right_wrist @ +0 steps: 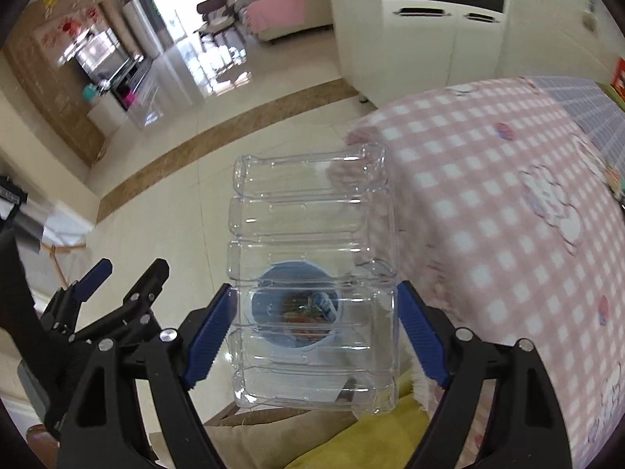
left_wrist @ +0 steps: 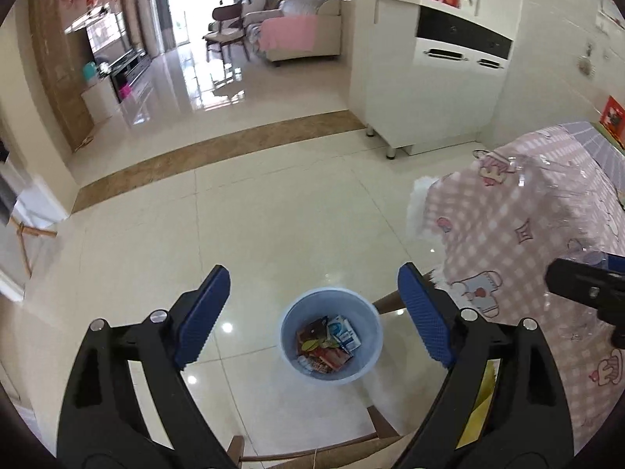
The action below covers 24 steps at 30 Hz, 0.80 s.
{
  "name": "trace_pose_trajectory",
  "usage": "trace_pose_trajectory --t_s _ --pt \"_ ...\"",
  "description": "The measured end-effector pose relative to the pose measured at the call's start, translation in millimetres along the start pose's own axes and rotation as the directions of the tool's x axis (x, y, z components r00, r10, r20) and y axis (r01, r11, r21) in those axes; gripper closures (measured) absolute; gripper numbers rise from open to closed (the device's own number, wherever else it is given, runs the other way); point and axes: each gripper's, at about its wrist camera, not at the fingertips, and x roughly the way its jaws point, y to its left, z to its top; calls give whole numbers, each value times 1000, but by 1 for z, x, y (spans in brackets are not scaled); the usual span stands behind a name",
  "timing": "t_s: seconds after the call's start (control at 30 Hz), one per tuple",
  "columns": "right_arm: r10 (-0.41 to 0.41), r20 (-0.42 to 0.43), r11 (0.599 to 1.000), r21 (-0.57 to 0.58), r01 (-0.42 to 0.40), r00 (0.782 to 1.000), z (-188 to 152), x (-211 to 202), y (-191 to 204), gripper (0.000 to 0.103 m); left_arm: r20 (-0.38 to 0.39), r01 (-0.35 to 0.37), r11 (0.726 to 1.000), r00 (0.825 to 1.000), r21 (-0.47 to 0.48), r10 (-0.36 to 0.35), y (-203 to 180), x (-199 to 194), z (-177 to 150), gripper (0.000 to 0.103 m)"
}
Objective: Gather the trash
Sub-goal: 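Carry both bottles over the blue bin and open both tools, then move both tools back over the remaining trash on the table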
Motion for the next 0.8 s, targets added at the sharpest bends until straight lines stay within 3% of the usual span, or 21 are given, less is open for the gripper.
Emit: trace_pose_trajectory --t_s 0.13,0.23,0.4,0.8 --pt "39 -35 997 -66 -41 999 7 17 26 15 -4 -18 999 1000 -44 18 20 -9 -6 17" --pt "38 -48 994 -98 -42 998 8 27 39 11 -15 -89 990 996 -111 87 41 -15 -11 17" --pt "60 -82 990 -121 -70 995 7 34 45 11 -42 -132 977 991 -166 126 59 -14 -15 17" --pt "52 -66 995 -81 -58 996 -1 11 10 11 -42 -58 995 998 -86 54 9 -17 -7 17"
